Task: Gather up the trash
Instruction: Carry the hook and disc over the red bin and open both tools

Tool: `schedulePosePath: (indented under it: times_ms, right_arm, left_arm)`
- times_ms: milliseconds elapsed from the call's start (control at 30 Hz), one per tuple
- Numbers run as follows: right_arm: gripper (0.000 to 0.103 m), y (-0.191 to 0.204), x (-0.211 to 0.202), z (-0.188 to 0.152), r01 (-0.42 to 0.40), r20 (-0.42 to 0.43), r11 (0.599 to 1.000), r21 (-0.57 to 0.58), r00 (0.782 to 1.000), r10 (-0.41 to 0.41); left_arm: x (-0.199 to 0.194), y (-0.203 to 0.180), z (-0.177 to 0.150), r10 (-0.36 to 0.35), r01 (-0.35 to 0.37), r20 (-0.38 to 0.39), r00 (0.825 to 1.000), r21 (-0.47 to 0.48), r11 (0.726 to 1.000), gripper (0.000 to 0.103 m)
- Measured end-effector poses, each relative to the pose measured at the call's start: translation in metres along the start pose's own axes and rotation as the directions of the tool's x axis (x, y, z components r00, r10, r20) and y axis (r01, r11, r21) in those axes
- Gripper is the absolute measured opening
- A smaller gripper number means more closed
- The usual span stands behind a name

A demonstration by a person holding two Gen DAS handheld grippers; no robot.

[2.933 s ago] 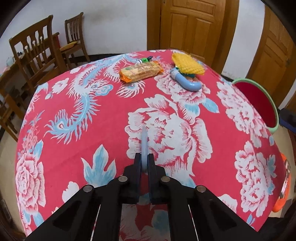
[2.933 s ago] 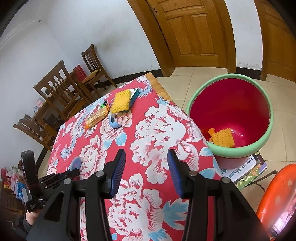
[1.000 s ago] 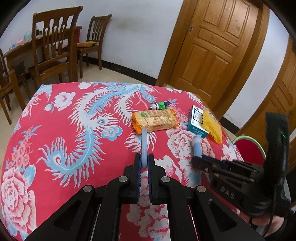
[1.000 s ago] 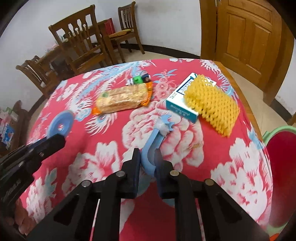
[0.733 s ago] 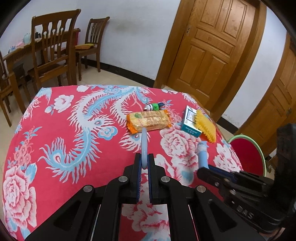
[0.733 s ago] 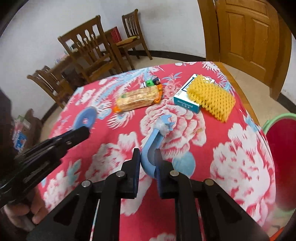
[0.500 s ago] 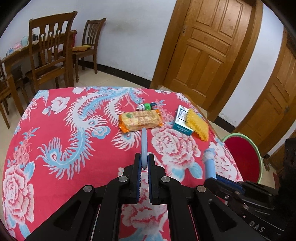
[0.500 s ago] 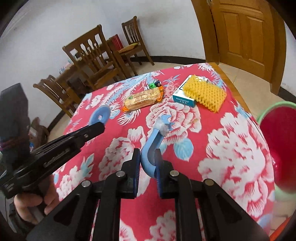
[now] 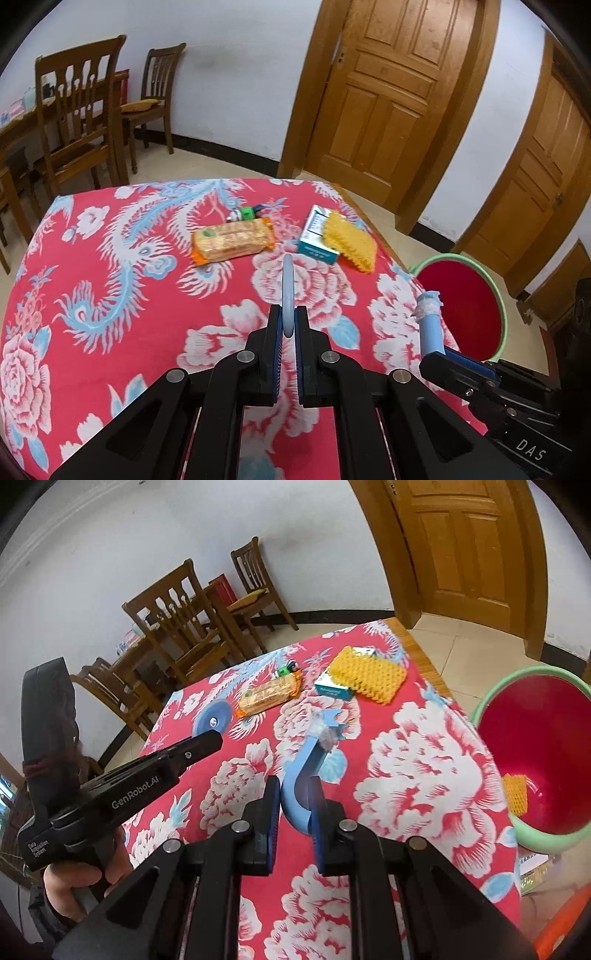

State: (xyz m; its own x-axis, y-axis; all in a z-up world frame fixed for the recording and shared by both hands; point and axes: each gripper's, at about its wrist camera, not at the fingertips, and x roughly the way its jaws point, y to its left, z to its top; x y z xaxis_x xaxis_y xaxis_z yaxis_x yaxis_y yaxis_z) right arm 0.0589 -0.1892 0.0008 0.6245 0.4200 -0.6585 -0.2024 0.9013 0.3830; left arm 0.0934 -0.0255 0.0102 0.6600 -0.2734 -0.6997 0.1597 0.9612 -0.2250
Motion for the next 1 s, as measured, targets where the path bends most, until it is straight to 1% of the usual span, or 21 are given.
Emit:
schedulePosePath:
  times_ms: [400, 700, 1000]
  right_arm:
    - [0.017, -0.041, -0.037, 0.003, 0.038, 0.074, 0.996, 0.086, 0.996, -0.044]
    - [0.017, -0.074, -0.057, 0.003, 0.065, 0.111, 0.986, 0.155, 0.99, -0.083]
    - [0.017, -0.108, -0.07, 0.003, 0.103, 0.13, 0.969, 0.224, 0.982, -0.134]
  left_arm:
    - [0.01, -0.051, 0.004, -0.06, 0.062, -0.018, 0.998, 0.075, 0.995, 0.006]
    - [0.021, -0.091, 0.009, -0.105, 0.109, -0.032, 0.994, 0.13, 0.986, 0.005]
    - [0.035, -0.128, 0.012, -0.14, 0.147, -0.051, 0.989, 0.187, 0.971, 0.005]
